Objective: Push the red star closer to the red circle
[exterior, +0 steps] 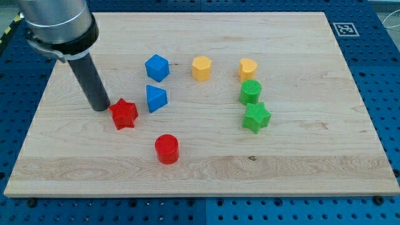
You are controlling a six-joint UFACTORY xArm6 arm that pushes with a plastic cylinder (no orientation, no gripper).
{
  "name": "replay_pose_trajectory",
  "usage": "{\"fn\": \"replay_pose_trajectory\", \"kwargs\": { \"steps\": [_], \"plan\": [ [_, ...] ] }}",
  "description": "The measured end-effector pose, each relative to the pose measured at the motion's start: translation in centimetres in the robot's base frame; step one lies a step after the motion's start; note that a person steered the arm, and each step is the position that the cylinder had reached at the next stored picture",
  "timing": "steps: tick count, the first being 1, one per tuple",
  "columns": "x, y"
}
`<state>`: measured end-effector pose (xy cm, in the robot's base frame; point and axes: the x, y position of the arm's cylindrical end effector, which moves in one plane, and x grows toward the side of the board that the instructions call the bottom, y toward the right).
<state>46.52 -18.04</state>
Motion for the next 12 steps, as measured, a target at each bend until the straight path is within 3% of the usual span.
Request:
{"fn": "replay_pose_trajectory", "kwargs": {
  "steps": [3, 8, 12],
  "plan": [
    [1.3, 2.9],
    [1.8, 2.7],
    [4.8, 3.7]
  ]
}}
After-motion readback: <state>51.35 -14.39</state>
